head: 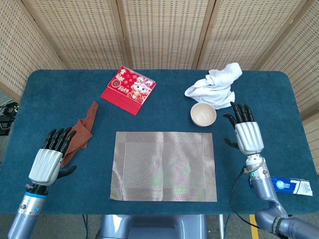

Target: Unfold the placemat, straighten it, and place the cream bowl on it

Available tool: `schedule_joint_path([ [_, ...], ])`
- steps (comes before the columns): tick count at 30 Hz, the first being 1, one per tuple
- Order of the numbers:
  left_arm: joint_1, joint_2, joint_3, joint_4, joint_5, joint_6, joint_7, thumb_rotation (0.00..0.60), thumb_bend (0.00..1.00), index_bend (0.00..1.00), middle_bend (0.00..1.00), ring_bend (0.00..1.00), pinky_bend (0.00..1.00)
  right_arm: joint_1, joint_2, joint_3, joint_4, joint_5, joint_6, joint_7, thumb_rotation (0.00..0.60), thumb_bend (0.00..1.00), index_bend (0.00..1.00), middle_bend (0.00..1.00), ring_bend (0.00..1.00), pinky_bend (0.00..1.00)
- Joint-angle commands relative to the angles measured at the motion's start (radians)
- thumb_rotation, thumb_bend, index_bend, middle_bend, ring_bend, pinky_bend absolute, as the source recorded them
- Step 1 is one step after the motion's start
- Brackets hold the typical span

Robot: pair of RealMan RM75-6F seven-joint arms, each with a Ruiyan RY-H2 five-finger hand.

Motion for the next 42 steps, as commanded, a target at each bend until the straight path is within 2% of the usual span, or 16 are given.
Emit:
schedule_joint_path([
  [1,-0.001,0.004,-0.008,0.002,-0.011,-0.013,-0.009,0.6,0.1,0.0,0.0,0.0,0.0,0.064,-0.065,0.021,0.077,0.063,-0.086,-0.052,0.6,0.32,0.31,0.11,0.0,0.0],
  [6,0.001,0.008,-0.017,0.003,-0.017,-0.021,-0.019,0.6,0.1,0.0,0.0,0.0,0.0,0.107,-0.118,0.022,0.146,0.1,-0.134,-0.065,0.6,0.36,0.33,0.11,0.0,0.0],
  [18,0.006,0.011,-0.04,0.008,-0.042,-0.036,-0.032,0.6,0.1,0.0,0.0,0.0,0.0,0.191,-0.241,0.015,0.348,0.141,-0.223,-0.011,0.6,0.37,0.36,0.12,0.0,0.0],
  [34,0.005,0.008,-0.069,0.024,-0.089,-0.063,-0.029,0.6,0.1,0.0,0.0,0.0,0.0,0.299,-0.397,0.002,0.672,0.139,-0.334,0.14,0.6,0.38,0.43,0.16,0.0,0.0],
  [42,0.0,0.007,-0.076,0.031,-0.105,-0.082,-0.03,0.6,0.1,0.0,0.0,0.0,0.0,0.336,-0.478,-0.012,0.834,0.118,-0.362,0.236,0.6,0.5,0.5,0.2,0.0,0.02],
])
